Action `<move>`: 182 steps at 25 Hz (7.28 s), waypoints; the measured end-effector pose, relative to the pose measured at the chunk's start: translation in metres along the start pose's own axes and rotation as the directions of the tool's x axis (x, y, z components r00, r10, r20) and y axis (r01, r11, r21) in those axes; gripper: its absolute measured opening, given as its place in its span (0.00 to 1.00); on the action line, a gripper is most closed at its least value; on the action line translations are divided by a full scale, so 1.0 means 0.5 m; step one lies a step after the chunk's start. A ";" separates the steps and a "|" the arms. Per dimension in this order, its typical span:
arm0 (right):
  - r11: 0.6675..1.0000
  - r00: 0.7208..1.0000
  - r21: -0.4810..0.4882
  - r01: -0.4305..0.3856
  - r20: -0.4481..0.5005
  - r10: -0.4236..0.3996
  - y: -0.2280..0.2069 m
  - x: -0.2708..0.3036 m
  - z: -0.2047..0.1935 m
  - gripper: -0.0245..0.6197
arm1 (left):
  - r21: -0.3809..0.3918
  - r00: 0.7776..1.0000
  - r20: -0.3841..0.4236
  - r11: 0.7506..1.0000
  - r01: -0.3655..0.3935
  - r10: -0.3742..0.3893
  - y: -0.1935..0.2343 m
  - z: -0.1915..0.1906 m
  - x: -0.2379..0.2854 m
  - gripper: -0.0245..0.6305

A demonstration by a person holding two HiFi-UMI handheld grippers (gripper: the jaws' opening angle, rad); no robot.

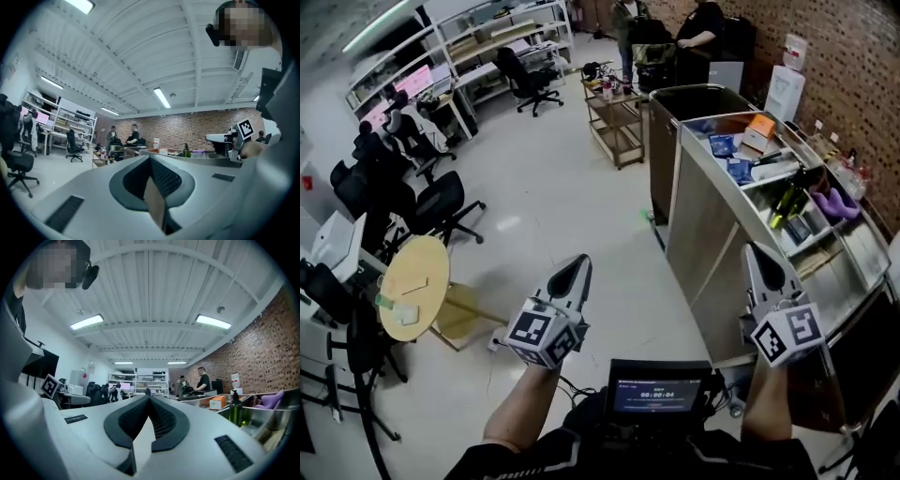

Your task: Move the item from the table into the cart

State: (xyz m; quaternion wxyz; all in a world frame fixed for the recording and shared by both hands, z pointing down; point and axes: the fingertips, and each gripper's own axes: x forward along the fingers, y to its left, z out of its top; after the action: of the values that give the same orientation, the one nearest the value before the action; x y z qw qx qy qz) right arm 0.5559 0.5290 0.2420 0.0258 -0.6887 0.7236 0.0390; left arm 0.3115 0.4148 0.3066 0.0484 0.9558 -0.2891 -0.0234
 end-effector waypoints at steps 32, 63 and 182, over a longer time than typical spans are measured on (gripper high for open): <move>0.504 0.507 0.126 -0.854 -0.013 0.862 0.969 1.423 -0.239 0.04 | -0.058 0.529 -0.032 0.527 -0.848 0.848 1.315 0.022 -0.328 0.04; -0.143 -0.172 0.157 -0.977 -0.191 0.966 2.560 2.021 -0.480 0.27 | -0.181 -0.123 -0.148 -0.149 -0.972 0.981 2.291 -0.015 -1.190 0.04; 0.047 0.037 0.198 -0.979 -0.050 0.998 2.756 2.248 -0.401 0.10 | -0.140 0.244 0.108 0.258 -0.956 0.964 2.745 0.172 -1.198 0.04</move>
State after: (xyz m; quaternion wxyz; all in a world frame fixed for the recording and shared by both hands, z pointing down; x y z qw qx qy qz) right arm -0.8734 -0.5407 0.3679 -0.0339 0.0014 0.9980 -0.0535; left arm -0.9484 -0.3961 0.3768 0.0492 0.5743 -0.8134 -0.0777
